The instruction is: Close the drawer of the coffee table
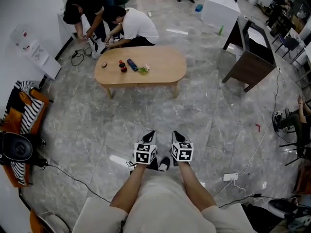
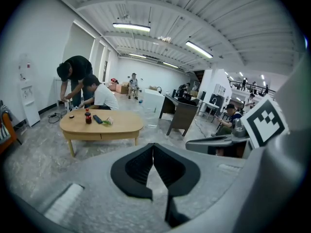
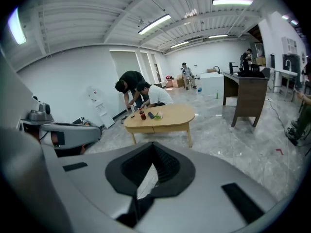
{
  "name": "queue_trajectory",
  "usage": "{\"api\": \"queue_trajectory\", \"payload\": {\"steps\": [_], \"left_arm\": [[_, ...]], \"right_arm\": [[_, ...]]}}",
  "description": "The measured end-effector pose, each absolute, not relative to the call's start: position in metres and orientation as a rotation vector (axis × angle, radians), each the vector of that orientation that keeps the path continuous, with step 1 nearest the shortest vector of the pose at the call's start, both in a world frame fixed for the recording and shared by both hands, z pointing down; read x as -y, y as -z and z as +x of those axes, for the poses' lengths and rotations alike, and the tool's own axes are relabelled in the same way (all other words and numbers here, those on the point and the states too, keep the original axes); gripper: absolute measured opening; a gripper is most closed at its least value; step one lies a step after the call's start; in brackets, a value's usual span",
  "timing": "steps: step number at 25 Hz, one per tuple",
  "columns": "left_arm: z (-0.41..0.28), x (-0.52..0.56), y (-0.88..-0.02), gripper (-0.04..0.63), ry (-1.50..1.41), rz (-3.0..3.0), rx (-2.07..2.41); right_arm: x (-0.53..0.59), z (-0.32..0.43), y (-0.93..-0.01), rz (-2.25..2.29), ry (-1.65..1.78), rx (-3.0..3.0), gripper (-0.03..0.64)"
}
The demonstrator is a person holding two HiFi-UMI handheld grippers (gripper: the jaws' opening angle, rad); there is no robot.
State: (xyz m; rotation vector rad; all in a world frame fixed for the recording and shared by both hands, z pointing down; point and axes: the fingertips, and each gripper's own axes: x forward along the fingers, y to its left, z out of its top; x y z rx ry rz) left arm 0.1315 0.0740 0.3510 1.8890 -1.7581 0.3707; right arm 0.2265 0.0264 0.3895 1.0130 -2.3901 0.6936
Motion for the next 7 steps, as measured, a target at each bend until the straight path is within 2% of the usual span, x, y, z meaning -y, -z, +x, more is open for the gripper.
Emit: {"api": "queue_trajectory", "payload": {"steps": [7], "left_arm": [[0.1241,-0.0751,-0.3490,0.011,-0.343,1.872,1.767]], "right_arm": [[-0.0276,0.2260,-0.3974,1.028,-0.755,2.368,0.015]]}}
